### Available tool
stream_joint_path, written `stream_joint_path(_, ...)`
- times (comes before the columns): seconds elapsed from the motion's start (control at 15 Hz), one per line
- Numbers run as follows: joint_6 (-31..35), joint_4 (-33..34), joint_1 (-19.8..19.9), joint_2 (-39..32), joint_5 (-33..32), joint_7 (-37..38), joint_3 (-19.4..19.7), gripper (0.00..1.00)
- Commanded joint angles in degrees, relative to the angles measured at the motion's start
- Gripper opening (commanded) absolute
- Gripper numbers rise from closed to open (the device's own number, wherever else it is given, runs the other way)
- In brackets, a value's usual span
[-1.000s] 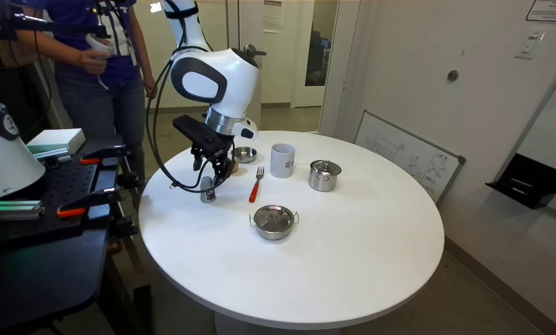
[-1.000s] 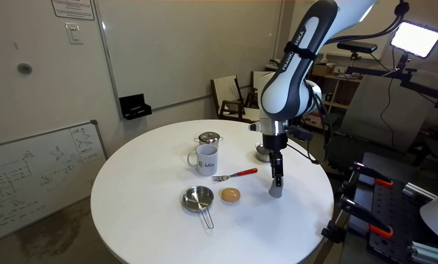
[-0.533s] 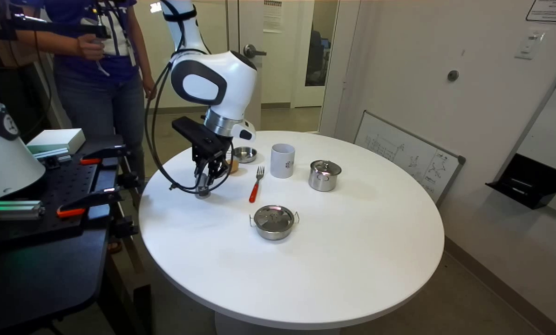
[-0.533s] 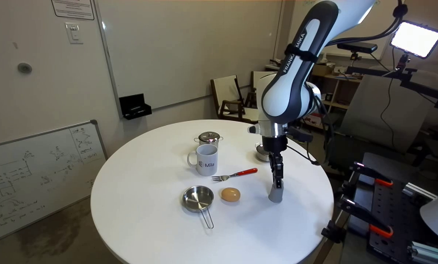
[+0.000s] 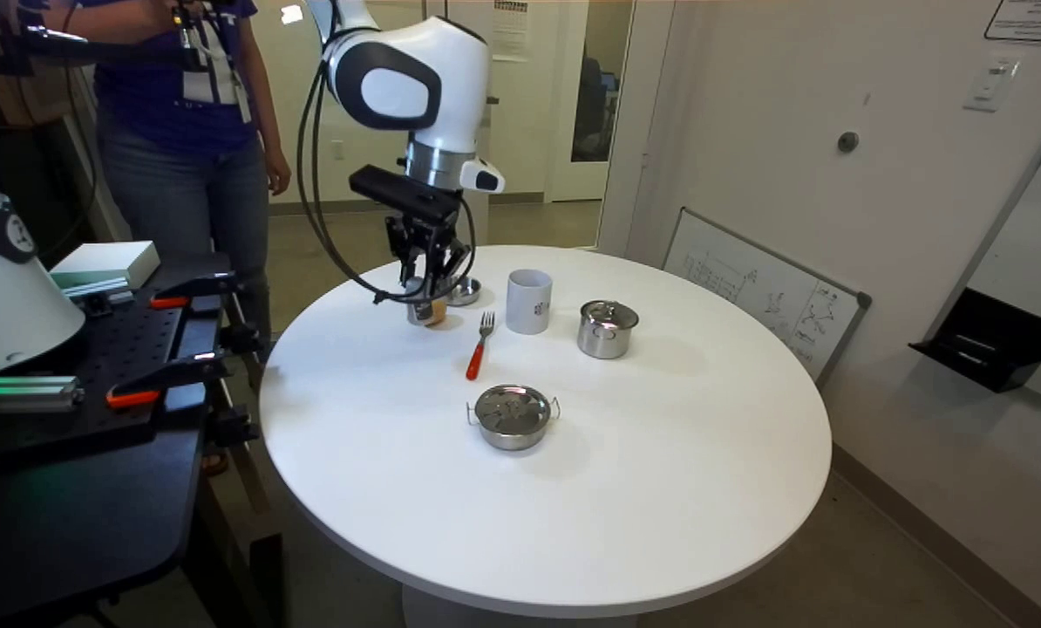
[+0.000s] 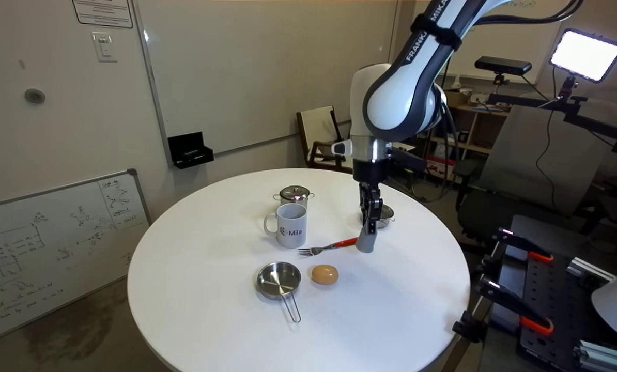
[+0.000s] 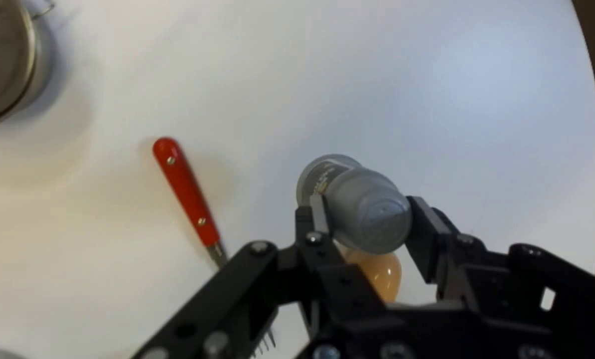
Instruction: Pick up the object from the table and put it in the cup
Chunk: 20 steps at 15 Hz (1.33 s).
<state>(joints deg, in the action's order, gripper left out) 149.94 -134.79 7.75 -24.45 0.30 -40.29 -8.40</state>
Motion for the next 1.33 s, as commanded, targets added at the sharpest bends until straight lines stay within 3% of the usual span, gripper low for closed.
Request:
stream_joint_path(0.0,-5.89,2.08,-2.91,6.52,-3.52,1.39,0.25,0.16)
stream_joint_path(0.33,-10.96,11.99,-6.5,1.89,-5.19,-0.08,0.02,0.16)
stream_joint_path(0.8,-11.04,20.7,-2.38,-6.62,-3.6,-12.59,-0.61,0.16)
stream_joint_path(1.27,-12.78,26.32,-0.19,-11.07,-3.43,-19.65,-0.44,0.16)
